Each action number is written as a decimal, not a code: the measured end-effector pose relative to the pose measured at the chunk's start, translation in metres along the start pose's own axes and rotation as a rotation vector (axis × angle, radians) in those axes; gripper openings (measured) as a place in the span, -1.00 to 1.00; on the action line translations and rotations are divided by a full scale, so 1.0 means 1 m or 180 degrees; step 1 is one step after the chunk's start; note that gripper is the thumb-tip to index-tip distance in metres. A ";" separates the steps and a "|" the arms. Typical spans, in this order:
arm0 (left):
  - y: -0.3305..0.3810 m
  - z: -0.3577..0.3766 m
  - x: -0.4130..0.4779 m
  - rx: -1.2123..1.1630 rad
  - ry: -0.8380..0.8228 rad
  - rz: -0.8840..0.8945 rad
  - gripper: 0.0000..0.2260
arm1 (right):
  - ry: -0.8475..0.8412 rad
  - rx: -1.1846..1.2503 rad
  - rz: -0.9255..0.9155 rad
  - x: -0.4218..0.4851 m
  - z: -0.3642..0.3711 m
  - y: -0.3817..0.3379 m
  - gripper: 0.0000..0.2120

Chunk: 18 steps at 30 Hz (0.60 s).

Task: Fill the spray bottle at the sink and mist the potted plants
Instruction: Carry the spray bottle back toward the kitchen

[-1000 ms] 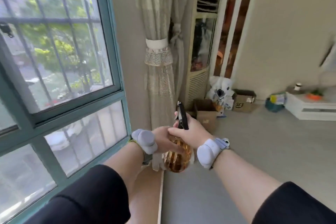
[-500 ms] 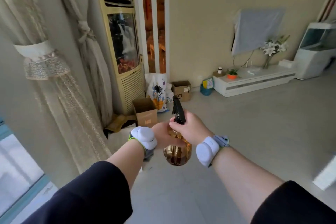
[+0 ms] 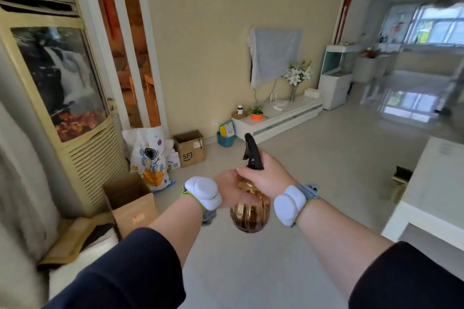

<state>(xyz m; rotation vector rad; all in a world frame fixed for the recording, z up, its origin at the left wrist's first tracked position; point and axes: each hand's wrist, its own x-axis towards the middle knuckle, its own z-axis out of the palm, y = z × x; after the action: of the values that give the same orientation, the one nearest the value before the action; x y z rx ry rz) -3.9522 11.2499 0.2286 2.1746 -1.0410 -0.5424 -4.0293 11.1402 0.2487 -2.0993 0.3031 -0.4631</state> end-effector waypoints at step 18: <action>0.078 0.018 0.369 -0.0117 -0.0523 0.0573 -0.41 | 0.0758 -0.0223 0.0236 0.254 -0.179 0.154 -0.73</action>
<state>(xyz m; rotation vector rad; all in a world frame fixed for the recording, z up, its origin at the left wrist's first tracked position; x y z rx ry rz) -3.7839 10.9123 0.2413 2.0057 -1.2895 -0.6585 -3.8849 10.8253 0.2599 -2.0944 0.5404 -0.6681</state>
